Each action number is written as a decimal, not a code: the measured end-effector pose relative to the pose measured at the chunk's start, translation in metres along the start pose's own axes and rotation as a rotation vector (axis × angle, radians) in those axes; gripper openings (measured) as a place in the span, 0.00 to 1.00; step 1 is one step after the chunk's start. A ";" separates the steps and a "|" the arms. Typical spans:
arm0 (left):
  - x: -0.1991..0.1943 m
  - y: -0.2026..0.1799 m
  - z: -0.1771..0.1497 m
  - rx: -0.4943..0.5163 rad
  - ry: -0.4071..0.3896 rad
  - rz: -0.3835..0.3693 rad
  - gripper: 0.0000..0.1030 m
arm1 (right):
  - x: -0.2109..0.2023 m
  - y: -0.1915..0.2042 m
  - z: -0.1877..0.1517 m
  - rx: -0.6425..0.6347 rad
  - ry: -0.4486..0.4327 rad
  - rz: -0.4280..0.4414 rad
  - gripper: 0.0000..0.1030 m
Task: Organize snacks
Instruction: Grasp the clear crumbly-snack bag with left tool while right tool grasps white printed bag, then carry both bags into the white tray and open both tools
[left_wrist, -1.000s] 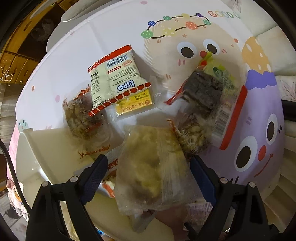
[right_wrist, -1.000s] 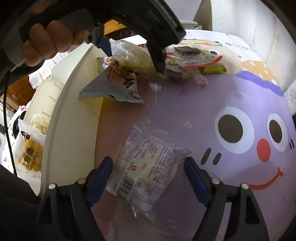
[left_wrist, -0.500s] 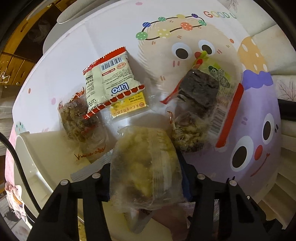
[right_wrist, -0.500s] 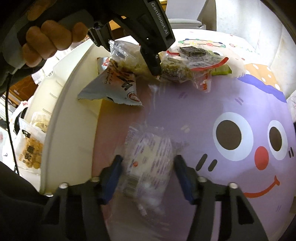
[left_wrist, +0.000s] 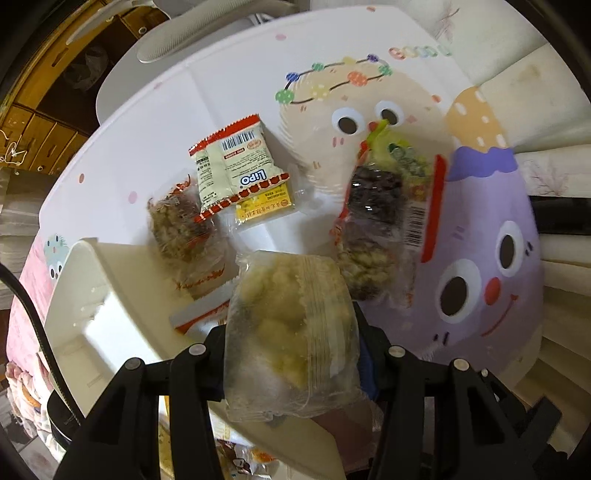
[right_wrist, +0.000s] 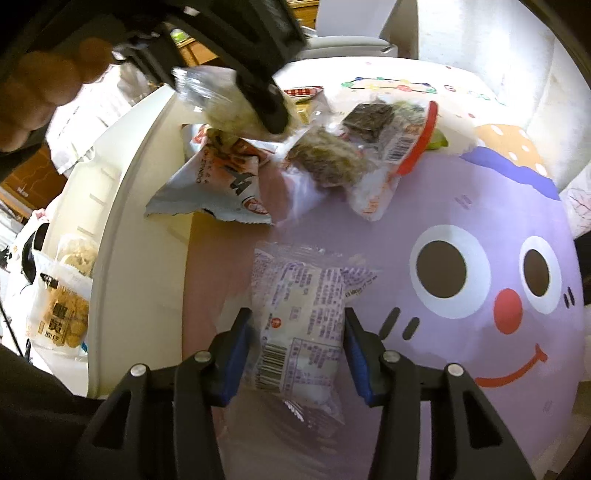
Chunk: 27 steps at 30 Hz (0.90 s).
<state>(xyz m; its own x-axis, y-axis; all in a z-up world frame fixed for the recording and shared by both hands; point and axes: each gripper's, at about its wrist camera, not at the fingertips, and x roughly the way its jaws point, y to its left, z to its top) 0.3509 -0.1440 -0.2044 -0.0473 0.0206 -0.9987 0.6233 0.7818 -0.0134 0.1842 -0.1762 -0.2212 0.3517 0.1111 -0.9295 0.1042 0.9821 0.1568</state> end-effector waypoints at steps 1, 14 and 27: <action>-0.005 0.000 -0.003 0.000 -0.003 -0.011 0.49 | 0.000 0.000 -0.001 0.007 0.002 -0.012 0.47; -0.102 0.017 -0.069 0.021 -0.139 -0.076 0.49 | -0.036 -0.012 0.000 0.158 -0.081 -0.136 0.47; -0.150 0.079 -0.159 -0.040 -0.209 -0.086 0.49 | -0.086 0.030 0.004 0.186 -0.218 -0.128 0.47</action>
<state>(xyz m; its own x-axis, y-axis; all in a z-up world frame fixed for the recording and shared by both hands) 0.2832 0.0142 -0.0475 0.0662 -0.1731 -0.9827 0.5924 0.7993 -0.1009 0.1607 -0.1566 -0.1357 0.5137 -0.0666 -0.8554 0.3216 0.9392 0.1200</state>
